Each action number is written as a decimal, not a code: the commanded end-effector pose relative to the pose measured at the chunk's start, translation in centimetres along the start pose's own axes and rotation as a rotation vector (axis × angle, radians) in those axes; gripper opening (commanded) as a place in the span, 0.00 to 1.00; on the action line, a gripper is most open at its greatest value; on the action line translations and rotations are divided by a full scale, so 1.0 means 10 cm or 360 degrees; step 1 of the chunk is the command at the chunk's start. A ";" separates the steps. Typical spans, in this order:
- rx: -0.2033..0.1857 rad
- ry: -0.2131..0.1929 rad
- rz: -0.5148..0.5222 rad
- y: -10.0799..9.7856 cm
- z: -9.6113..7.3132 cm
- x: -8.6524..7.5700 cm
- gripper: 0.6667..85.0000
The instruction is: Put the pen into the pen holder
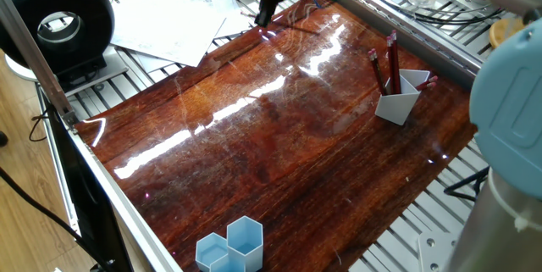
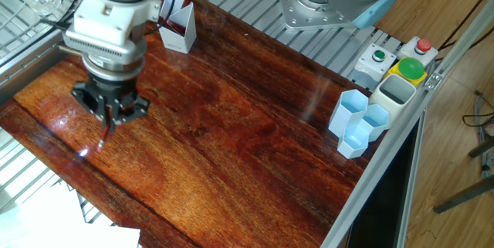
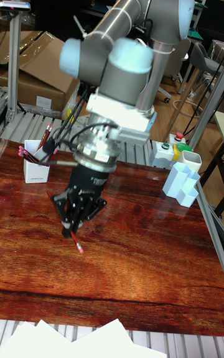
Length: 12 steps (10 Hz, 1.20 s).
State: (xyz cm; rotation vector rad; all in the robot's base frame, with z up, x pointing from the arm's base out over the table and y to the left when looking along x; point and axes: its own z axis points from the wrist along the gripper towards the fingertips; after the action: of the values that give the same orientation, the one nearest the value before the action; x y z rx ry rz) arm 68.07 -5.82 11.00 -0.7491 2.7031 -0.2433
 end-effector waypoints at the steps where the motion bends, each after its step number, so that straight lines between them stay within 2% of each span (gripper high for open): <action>1: -0.0086 -0.0098 0.0056 0.17 0.25 0.06 0.00; 3: -0.0149 -0.0104 0.0080 0.26 0.35 0.18 0.00; 10: -0.0181 -0.0143 0.0087 0.35 0.59 0.49 0.00; 11: -0.0200 -0.0140 0.0121 0.39 0.60 0.51 0.02; 12: -0.0236 -0.0149 0.0132 0.45 0.59 0.51 0.10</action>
State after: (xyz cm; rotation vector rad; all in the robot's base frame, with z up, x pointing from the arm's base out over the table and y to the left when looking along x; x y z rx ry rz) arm 64.57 -5.50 3.58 -0.7023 2.6757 -0.0406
